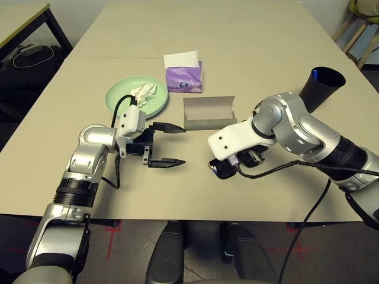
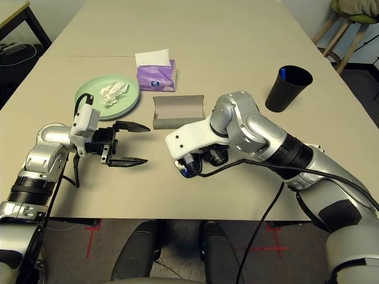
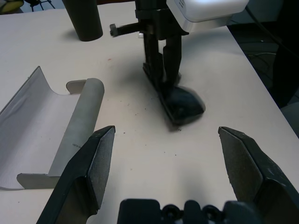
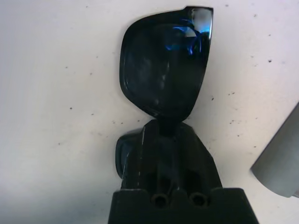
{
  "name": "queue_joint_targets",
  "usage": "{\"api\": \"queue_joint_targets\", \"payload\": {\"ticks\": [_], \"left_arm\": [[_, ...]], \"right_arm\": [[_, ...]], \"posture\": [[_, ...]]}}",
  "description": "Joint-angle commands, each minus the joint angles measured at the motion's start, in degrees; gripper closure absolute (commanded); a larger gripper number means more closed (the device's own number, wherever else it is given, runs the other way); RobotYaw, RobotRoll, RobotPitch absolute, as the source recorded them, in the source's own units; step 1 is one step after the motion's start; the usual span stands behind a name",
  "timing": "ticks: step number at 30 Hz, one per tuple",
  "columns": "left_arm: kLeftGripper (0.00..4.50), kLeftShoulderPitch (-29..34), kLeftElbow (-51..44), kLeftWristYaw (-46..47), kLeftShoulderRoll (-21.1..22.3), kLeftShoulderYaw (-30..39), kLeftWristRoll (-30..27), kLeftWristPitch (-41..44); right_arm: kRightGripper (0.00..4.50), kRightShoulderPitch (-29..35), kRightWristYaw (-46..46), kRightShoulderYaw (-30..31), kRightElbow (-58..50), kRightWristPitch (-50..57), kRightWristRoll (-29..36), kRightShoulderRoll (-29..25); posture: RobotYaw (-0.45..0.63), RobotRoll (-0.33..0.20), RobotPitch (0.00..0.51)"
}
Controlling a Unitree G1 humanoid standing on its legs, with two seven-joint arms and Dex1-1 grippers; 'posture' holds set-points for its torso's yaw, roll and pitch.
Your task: Organize and tidy the items on the table.
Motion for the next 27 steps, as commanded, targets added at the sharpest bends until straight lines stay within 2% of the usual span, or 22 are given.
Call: {"api": "queue_joint_targets", "payload": {"ticks": [1,12,21,27], "left_arm": [[0.00,0.3,-0.9,-0.1,0.5,-0.8,0.5,-0.5],[0.00,-0.7,-0.7,-0.2,0.3,-1.1,0.5,0.0],[0.00,-1.0,-0.2,0.1,0.4,-0.9,0.2,0.7],[0.00,-1.6,0.6,2.2,0.1,-0.3,0.4,1.5]], "right_arm": [[4.13,0.6,0.3,0.2,0.5,-0.3,-0.3,0.2],[4.13,-1.8,0.9,-2.0,-0.3,-0.3,1.4,-0.5],[4.14,-6.2,0.9,-5.8,-2.2,0.6,7.0,-3.8],[4.14,-13.0,-1.9,-8.8,5.6,0.8,7.7,0.3]], "posture": [[0.24,0.000,0.176],[0.23,0.000,0.164],[0.21,0.000,0.150],[0.21,0.000,0.142]]}}
